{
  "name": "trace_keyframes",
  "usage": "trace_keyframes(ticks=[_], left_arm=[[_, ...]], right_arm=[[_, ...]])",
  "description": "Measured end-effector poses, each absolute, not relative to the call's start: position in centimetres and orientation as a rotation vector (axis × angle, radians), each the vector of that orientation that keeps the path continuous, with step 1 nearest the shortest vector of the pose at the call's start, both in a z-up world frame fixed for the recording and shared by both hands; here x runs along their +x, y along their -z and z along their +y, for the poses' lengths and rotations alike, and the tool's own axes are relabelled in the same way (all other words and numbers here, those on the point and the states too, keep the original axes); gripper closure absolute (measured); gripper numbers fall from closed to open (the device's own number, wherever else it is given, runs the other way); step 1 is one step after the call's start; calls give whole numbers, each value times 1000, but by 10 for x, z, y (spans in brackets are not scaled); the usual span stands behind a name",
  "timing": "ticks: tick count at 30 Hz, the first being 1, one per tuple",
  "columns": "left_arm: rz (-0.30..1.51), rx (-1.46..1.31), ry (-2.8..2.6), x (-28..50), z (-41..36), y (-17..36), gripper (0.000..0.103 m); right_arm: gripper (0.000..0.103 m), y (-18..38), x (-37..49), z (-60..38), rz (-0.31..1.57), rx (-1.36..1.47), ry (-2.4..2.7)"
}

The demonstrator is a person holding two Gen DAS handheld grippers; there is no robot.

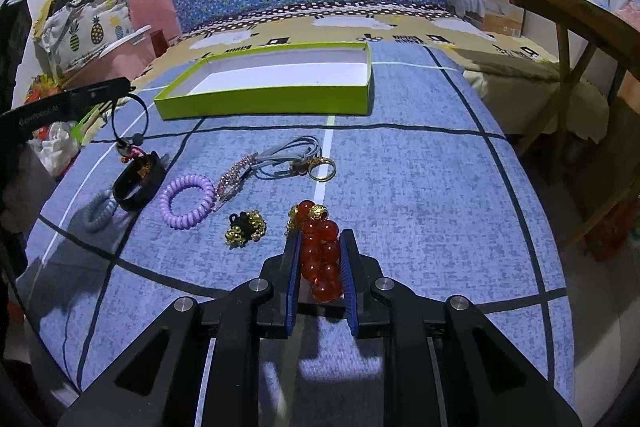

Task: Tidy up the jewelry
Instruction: 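Carry the red bracelet with the right tool while the left tool carries the hair tie to the green box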

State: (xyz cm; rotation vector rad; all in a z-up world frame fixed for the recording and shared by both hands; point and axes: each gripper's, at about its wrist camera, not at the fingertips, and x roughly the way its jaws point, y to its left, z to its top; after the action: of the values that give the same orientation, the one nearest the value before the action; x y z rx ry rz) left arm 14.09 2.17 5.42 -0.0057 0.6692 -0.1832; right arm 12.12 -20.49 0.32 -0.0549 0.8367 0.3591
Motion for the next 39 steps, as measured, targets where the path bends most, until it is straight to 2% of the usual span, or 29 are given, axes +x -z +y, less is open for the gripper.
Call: trace_keyframes(ticks=[21, 39], left_arm=[[601, -30, 198, 144, 32, -83, 97], [623, -6, 128, 224, 45, -73, 97]], right_arm=[[84, -43, 139, -195, 741, -35, -435], [84, -58, 247, -162, 731, -67, -461]])
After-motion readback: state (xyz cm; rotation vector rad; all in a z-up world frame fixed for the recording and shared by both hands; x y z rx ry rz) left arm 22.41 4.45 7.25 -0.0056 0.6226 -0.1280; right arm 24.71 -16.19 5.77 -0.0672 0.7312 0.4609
